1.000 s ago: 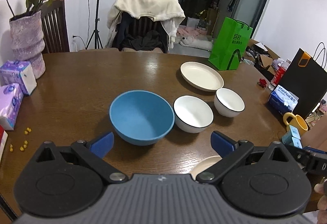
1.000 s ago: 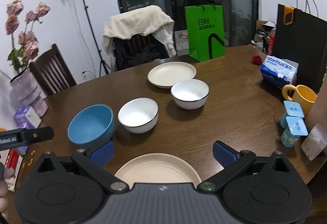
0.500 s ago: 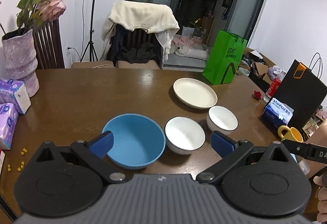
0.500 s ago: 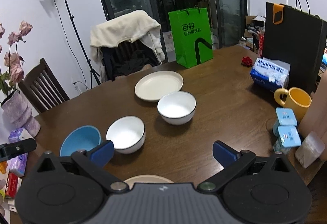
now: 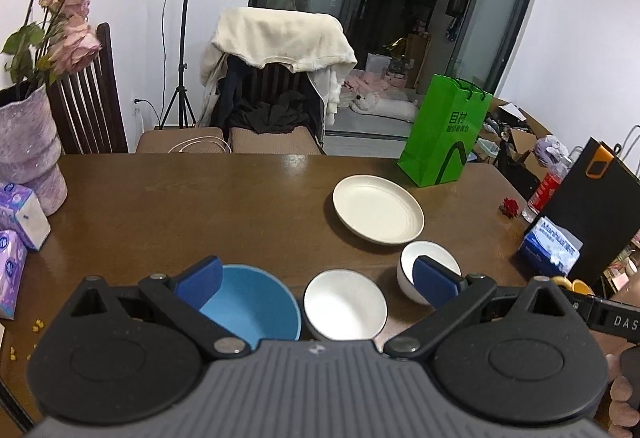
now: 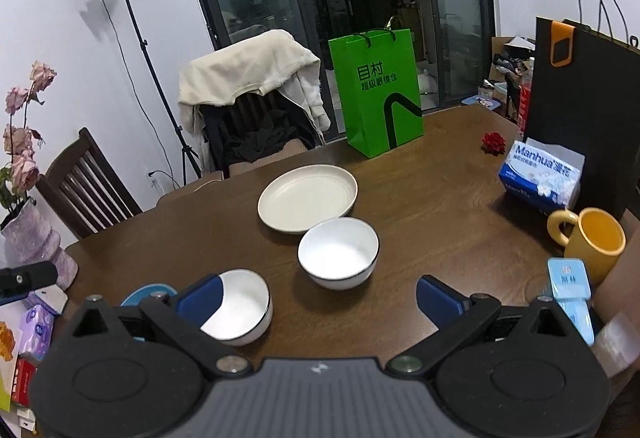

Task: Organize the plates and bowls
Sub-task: 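Move both grippers past the bowls toward the last beige plate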

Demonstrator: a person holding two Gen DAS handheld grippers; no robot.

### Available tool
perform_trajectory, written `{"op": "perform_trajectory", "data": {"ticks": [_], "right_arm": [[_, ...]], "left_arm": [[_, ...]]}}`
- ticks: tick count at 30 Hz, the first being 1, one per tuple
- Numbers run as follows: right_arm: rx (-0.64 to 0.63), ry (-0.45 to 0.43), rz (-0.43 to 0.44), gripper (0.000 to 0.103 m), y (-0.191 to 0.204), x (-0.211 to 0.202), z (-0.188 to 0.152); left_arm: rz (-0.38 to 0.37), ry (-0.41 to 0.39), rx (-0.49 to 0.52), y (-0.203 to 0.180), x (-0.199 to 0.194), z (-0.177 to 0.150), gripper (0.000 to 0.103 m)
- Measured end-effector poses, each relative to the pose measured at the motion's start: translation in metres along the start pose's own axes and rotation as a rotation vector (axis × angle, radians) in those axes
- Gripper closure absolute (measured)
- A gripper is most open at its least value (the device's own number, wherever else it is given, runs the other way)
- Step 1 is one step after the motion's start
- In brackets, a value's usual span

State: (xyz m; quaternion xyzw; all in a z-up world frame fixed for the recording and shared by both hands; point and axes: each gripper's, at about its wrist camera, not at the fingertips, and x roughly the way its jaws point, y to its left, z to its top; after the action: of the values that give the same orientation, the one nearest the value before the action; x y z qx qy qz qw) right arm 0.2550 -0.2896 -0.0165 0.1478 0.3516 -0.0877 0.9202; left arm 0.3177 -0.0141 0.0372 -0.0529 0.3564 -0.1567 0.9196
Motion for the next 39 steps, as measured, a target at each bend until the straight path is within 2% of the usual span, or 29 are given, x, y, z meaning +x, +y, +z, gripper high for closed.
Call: {"op": "perform_trajectory", "data": {"ticks": [15, 29, 39], "right_arm": [[-0.098, 0.035, 0.049, 0.0, -0.022, 0.058, 0.065], [-0.119, 0.068, 0.062, 0.0, -0.045, 0.141, 0.128], [-0.126, 0.109, 0.056, 0.0, -0.057, 0.21, 0.154]], "left_arm": [[0.047, 0.029, 0.02, -0.044, 0.066, 0.05, 0.0], [0.057, 0.063, 0.019, -0.084, 0.143, 0.095, 0.0], [0.078, 0.095, 0.01, -0.101, 0.211, 0.11, 0.0]]}}
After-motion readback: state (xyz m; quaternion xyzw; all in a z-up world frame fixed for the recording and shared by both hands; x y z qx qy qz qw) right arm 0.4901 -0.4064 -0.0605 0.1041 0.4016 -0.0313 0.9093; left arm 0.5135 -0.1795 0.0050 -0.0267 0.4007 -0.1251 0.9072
